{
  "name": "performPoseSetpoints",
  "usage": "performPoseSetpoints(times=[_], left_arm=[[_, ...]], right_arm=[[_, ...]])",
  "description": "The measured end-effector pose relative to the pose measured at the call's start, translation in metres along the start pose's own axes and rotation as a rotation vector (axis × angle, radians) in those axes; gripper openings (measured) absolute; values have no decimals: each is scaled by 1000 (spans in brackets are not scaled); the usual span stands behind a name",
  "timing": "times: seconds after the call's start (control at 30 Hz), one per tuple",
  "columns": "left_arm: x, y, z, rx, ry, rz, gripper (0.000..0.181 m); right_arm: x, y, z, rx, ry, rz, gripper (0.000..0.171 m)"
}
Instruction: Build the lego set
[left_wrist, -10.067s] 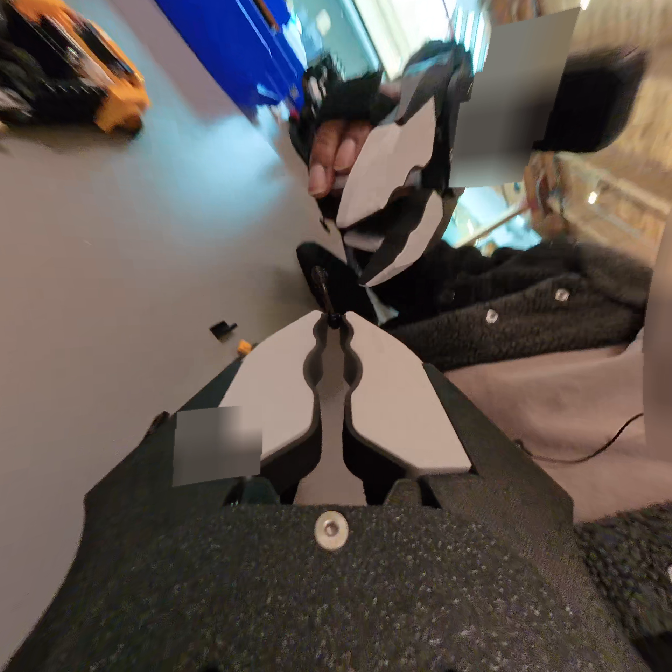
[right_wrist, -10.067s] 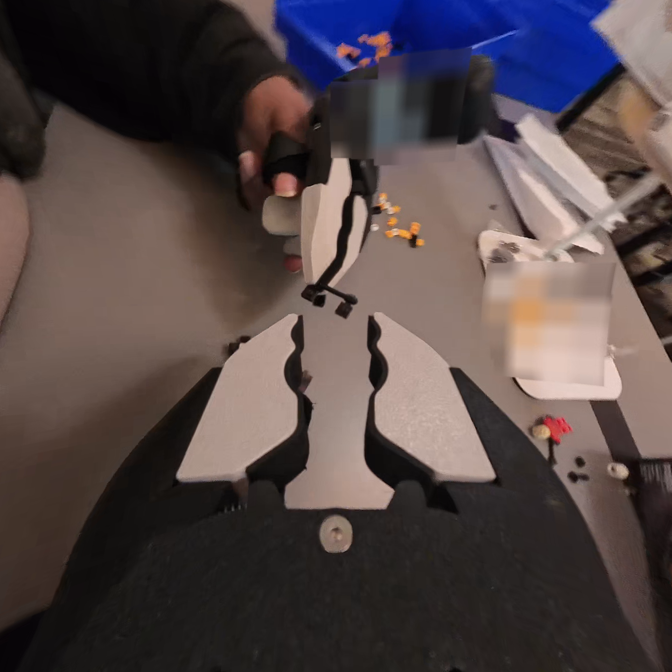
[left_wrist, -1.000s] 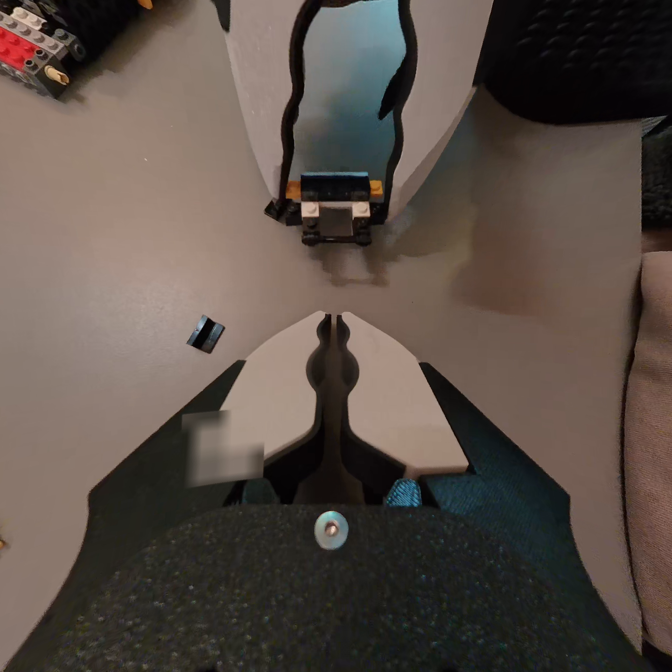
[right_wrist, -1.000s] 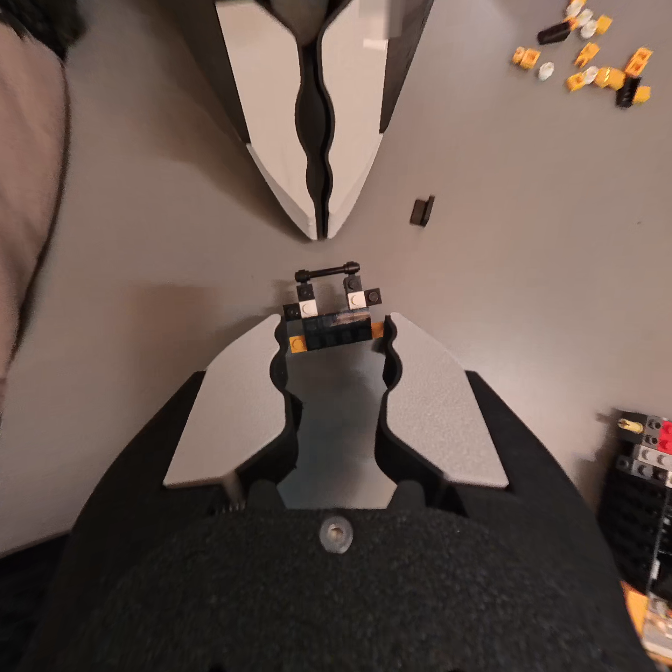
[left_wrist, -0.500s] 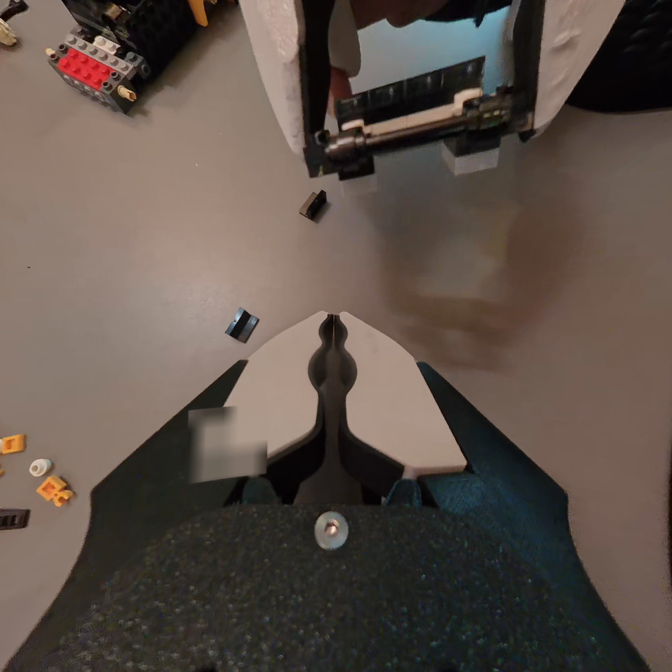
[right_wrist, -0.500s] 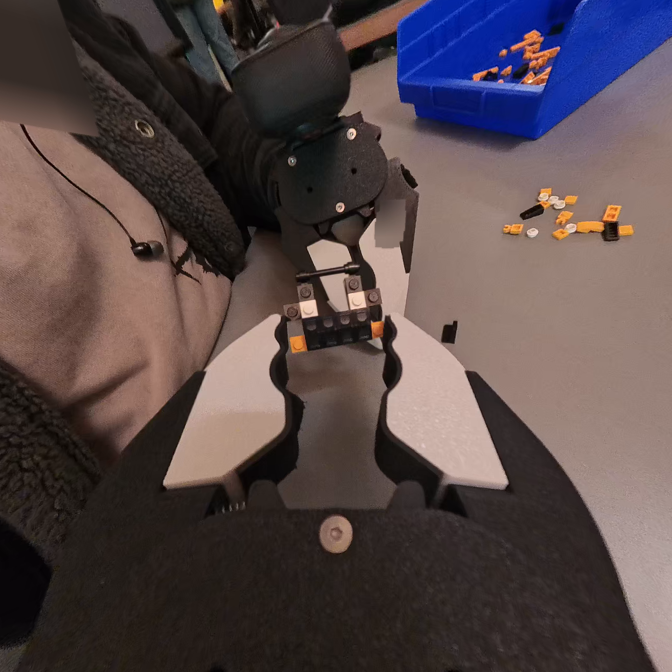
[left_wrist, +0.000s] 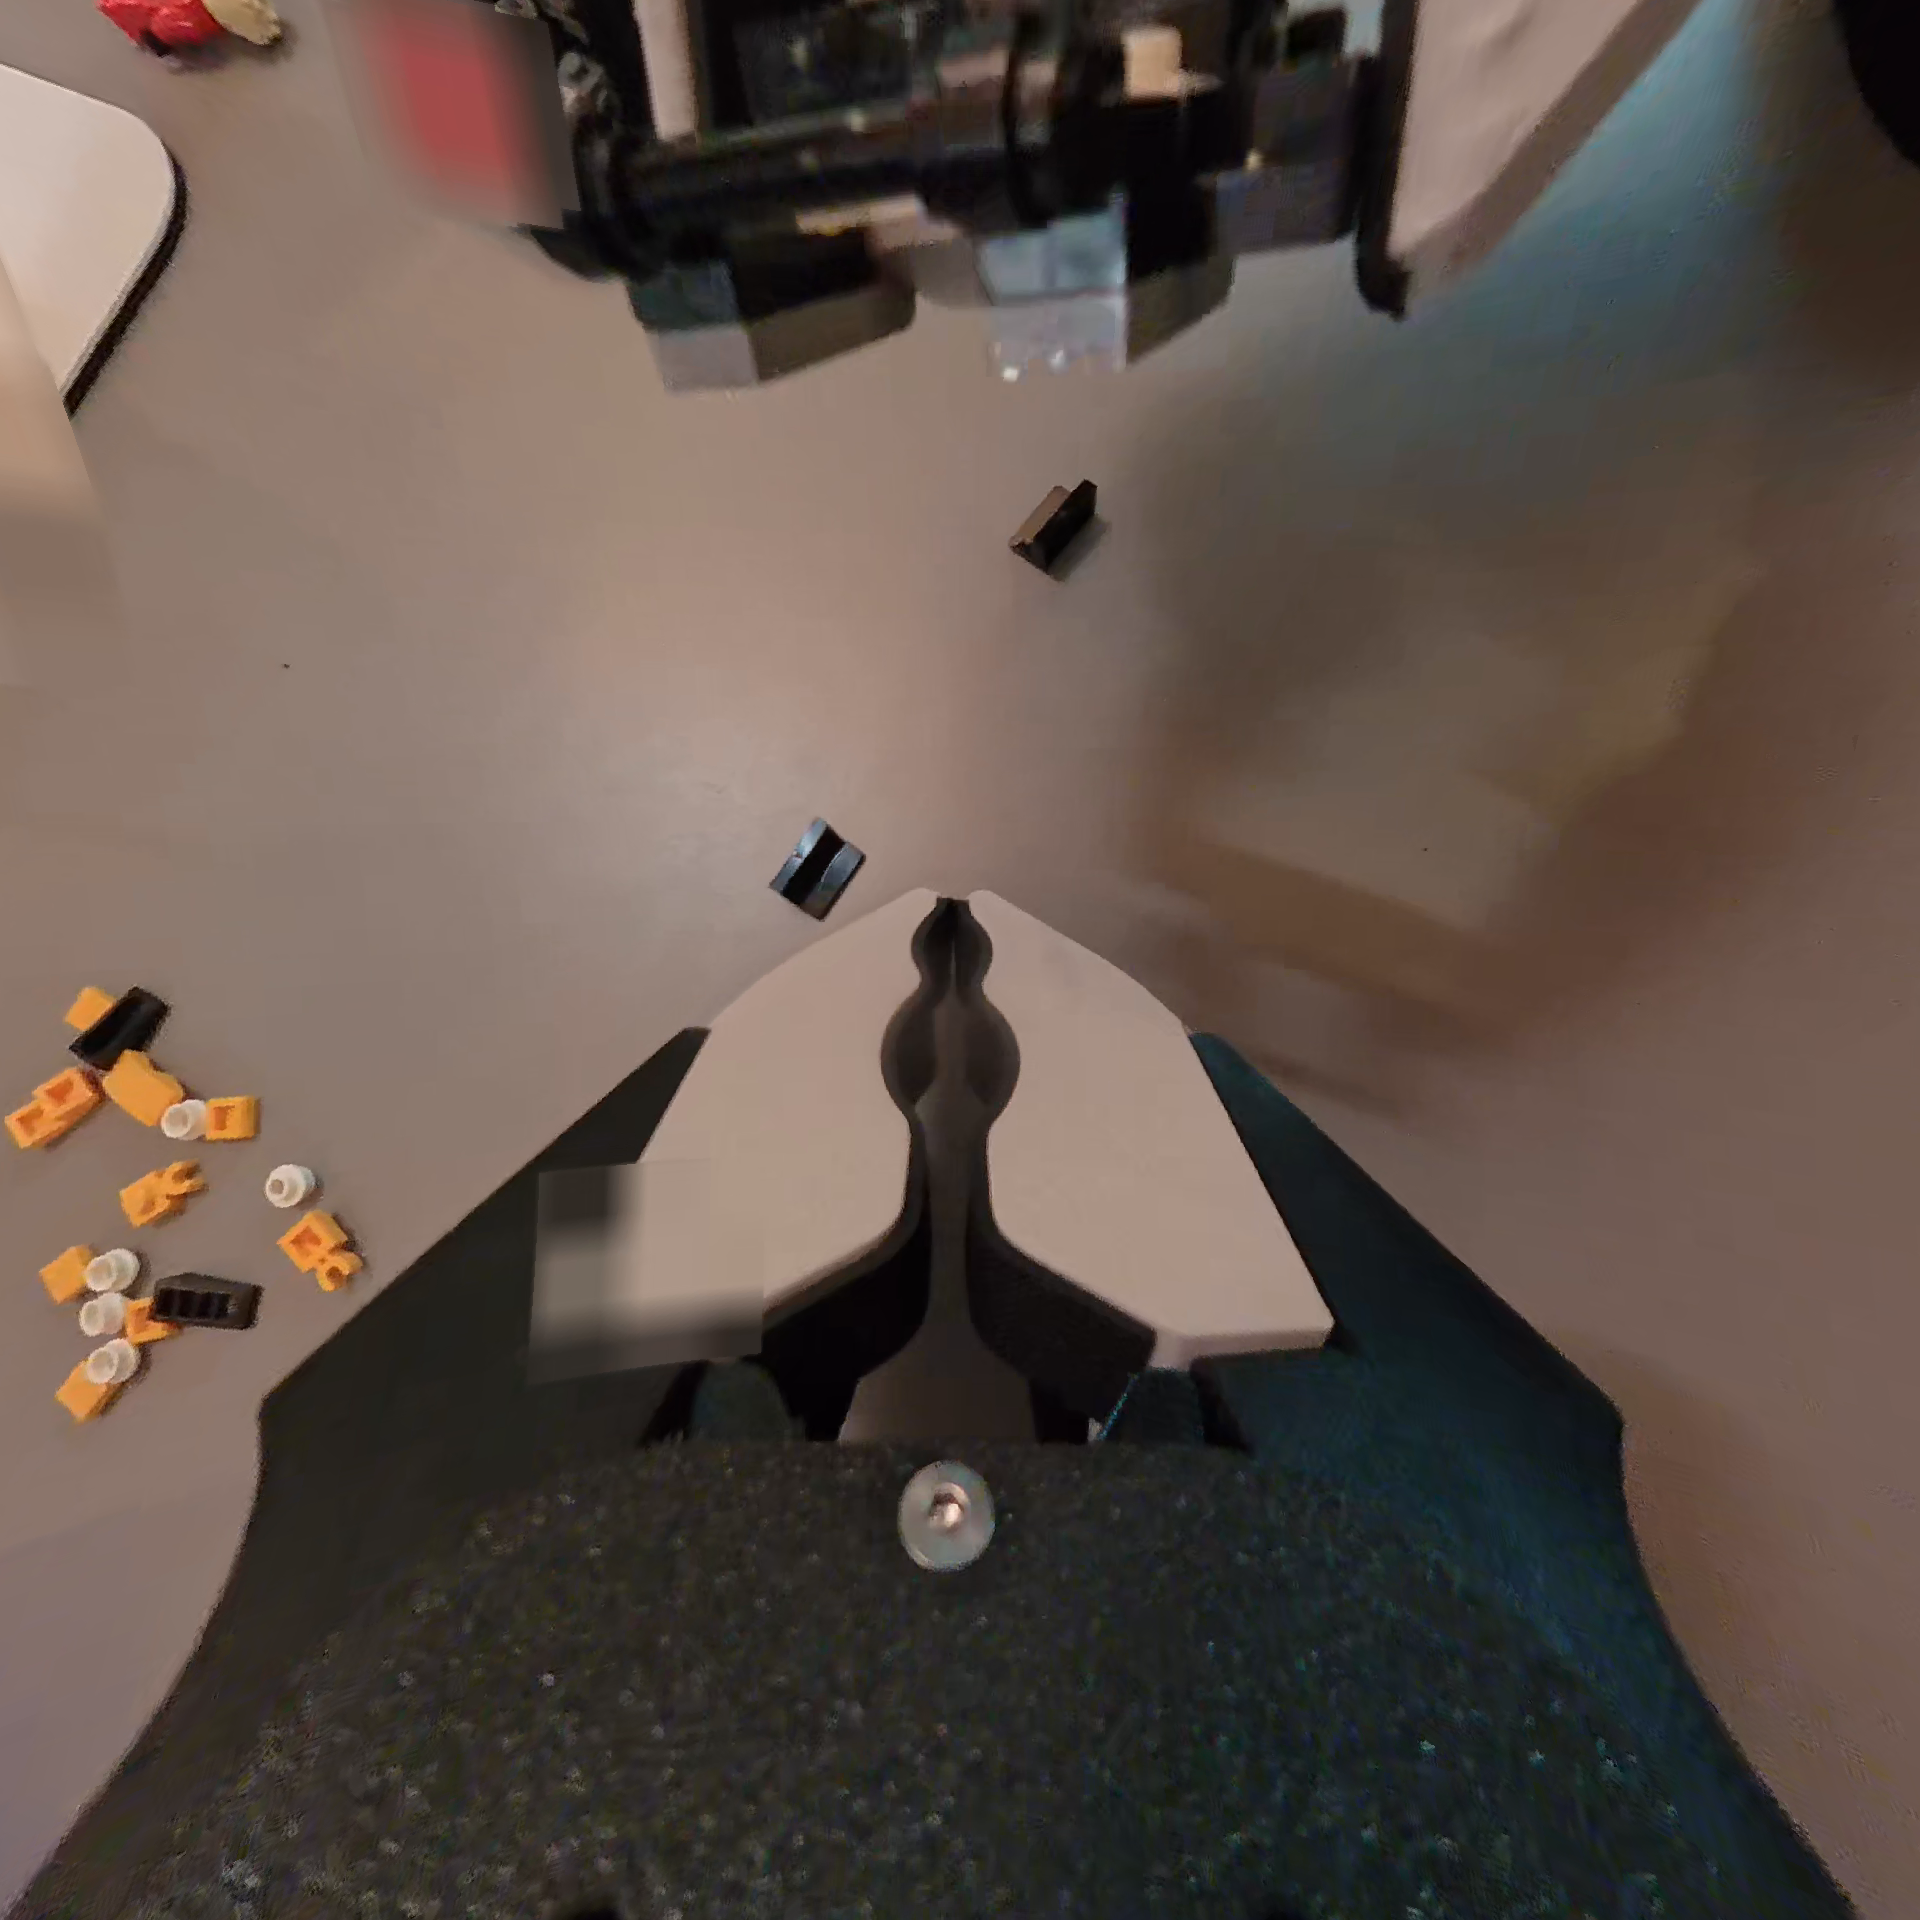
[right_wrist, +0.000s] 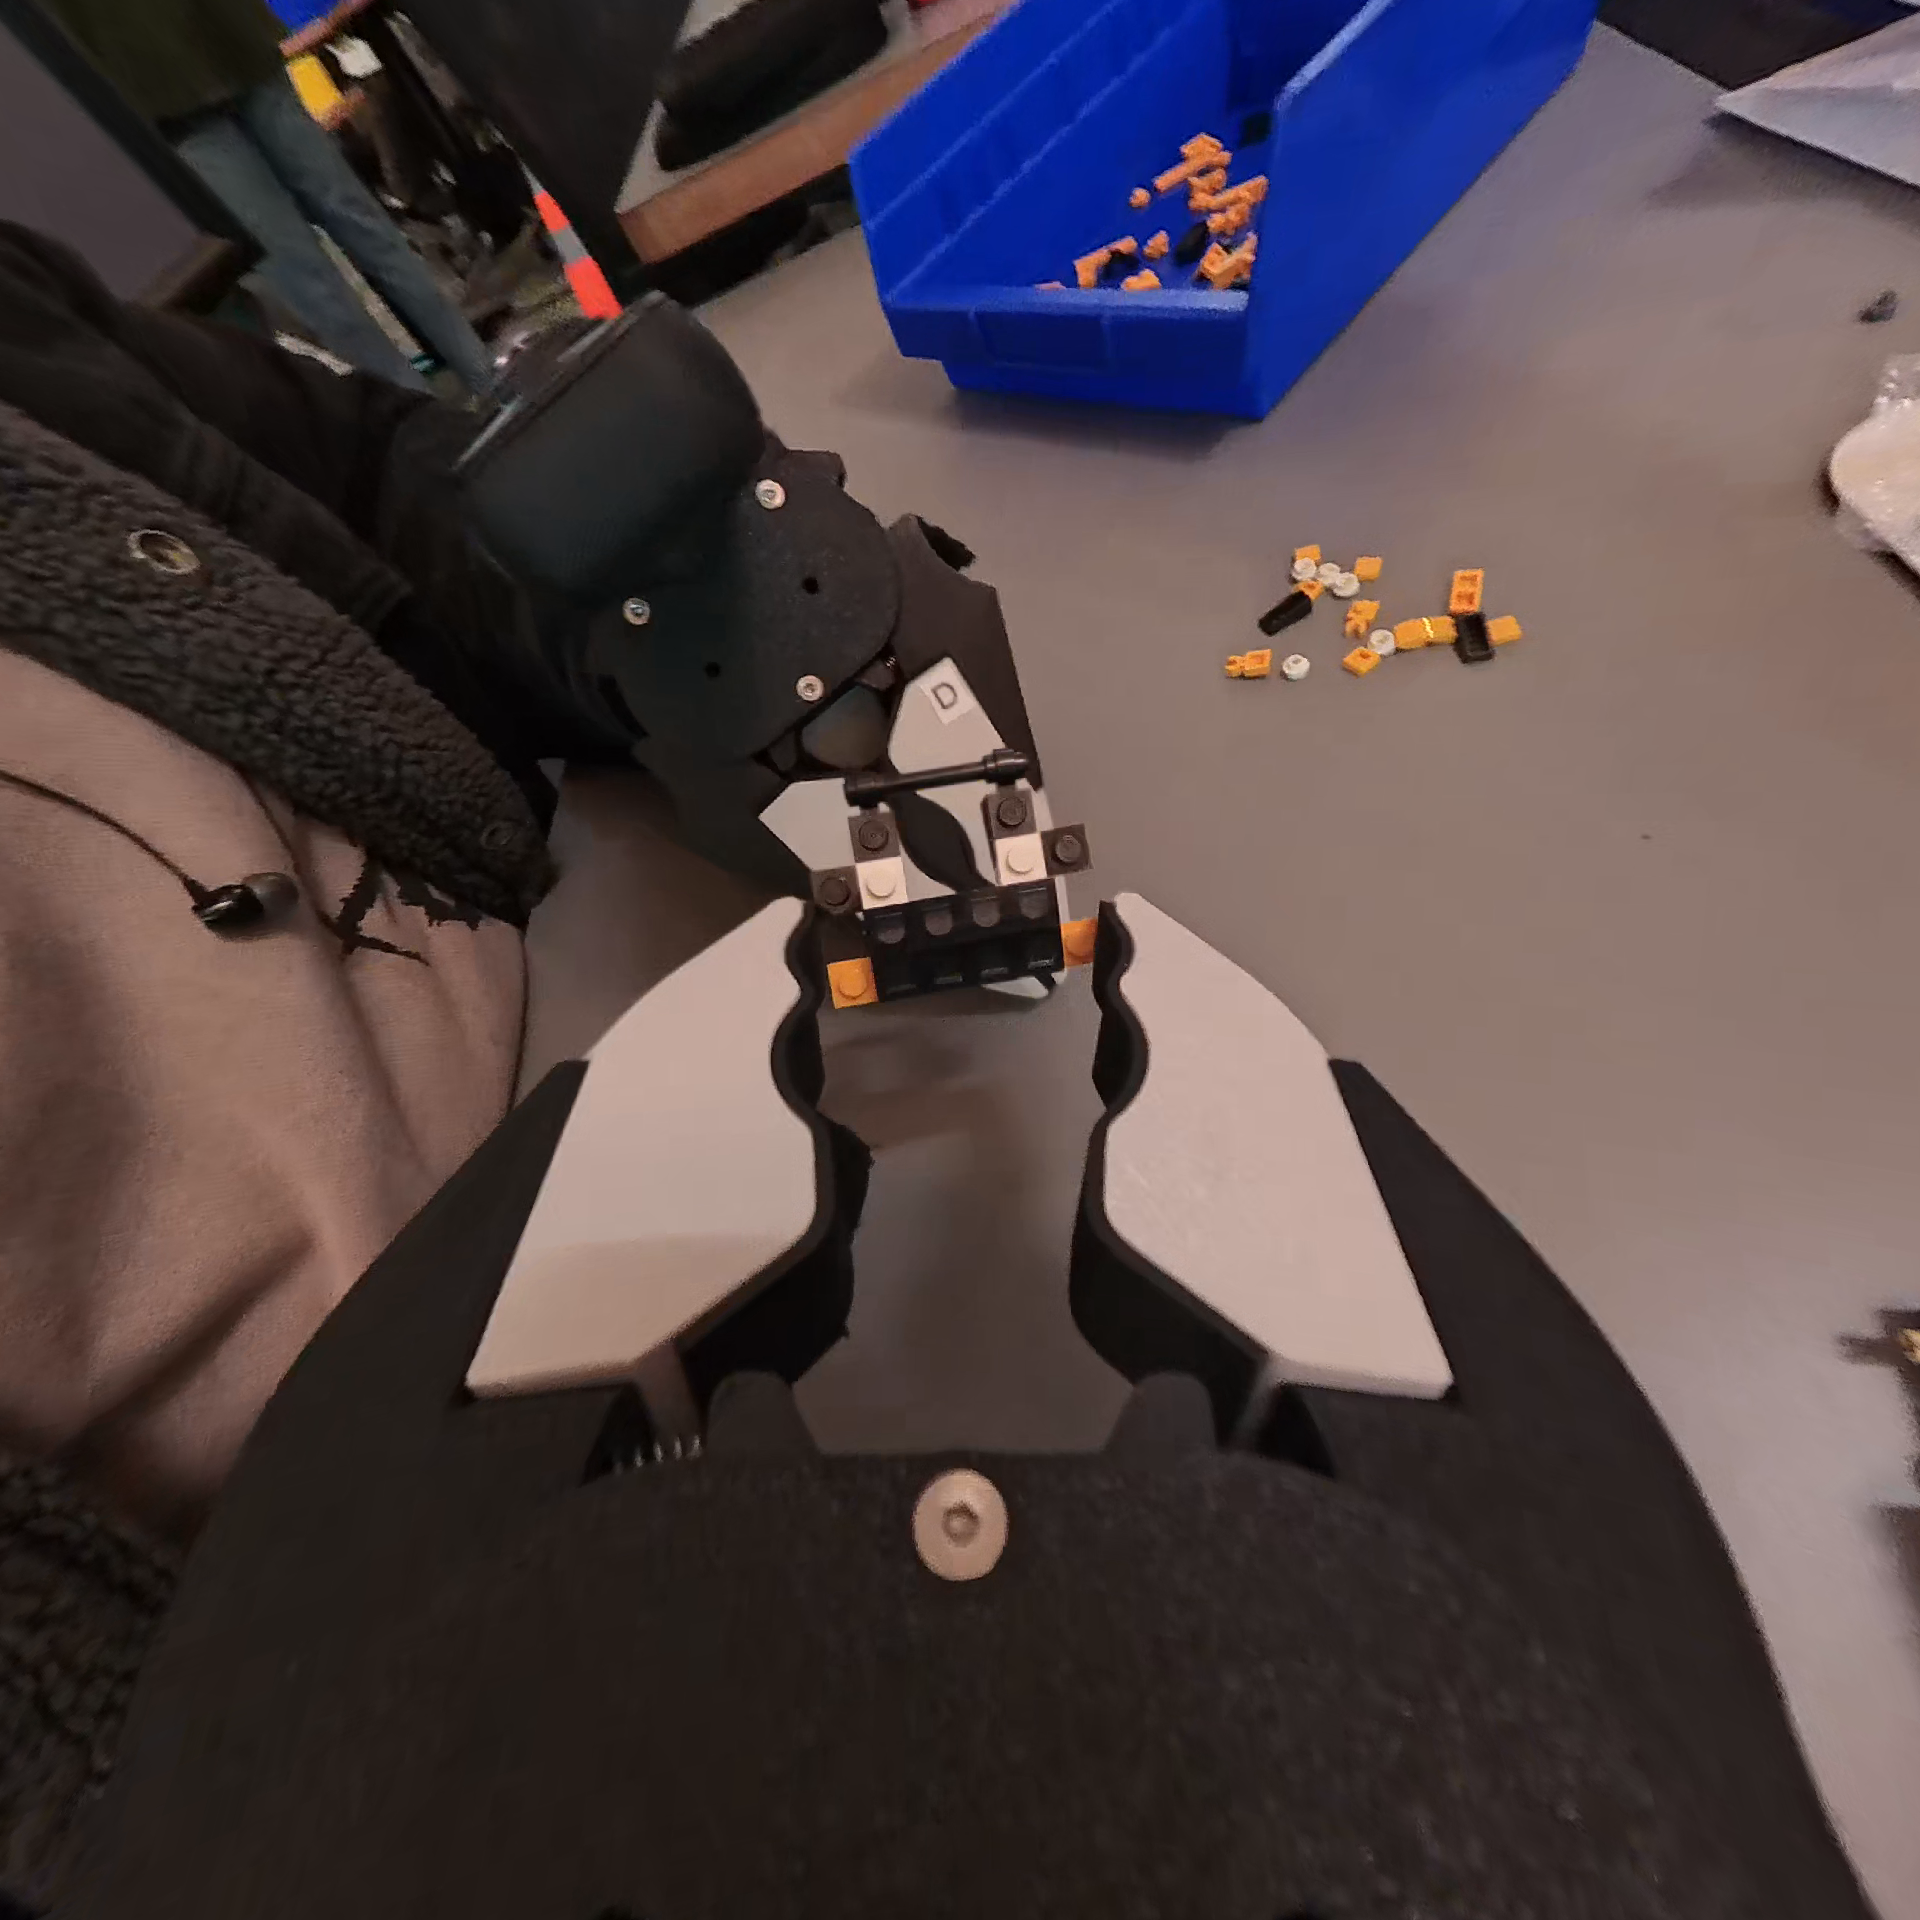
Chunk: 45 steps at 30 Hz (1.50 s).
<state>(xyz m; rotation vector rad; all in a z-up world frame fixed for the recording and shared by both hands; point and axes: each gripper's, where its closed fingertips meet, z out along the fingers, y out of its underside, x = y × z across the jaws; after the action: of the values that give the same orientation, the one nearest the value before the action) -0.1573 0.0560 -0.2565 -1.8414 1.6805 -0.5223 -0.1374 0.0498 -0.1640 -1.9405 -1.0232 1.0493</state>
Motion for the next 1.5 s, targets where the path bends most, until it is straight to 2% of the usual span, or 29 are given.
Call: performPoseSetpoints(times=[0.43, 0.9, 1.07, 1.27, 1.5], left_arm=[[-18, 10, 2, -53, -94, -52, 0], [-25, 13, -1, -80, -143, -30, 0], [-26, 13, -2, -88, -159, -15, 0], [-27, 13, -4, -92, -177, 2, 0], [-29, 13, -5, -97, -192, 10, 0]], right_arm=[[24, 10, 0, -140, 277, 223, 50], [33, 17, 0, -281, 467, 131, 50], [28, 17, 4, -301, 422, 156, 50], [13, 11, 8, -286, 236, 280, 50], [7, 9, 14, -273, 115, 368, 50]])
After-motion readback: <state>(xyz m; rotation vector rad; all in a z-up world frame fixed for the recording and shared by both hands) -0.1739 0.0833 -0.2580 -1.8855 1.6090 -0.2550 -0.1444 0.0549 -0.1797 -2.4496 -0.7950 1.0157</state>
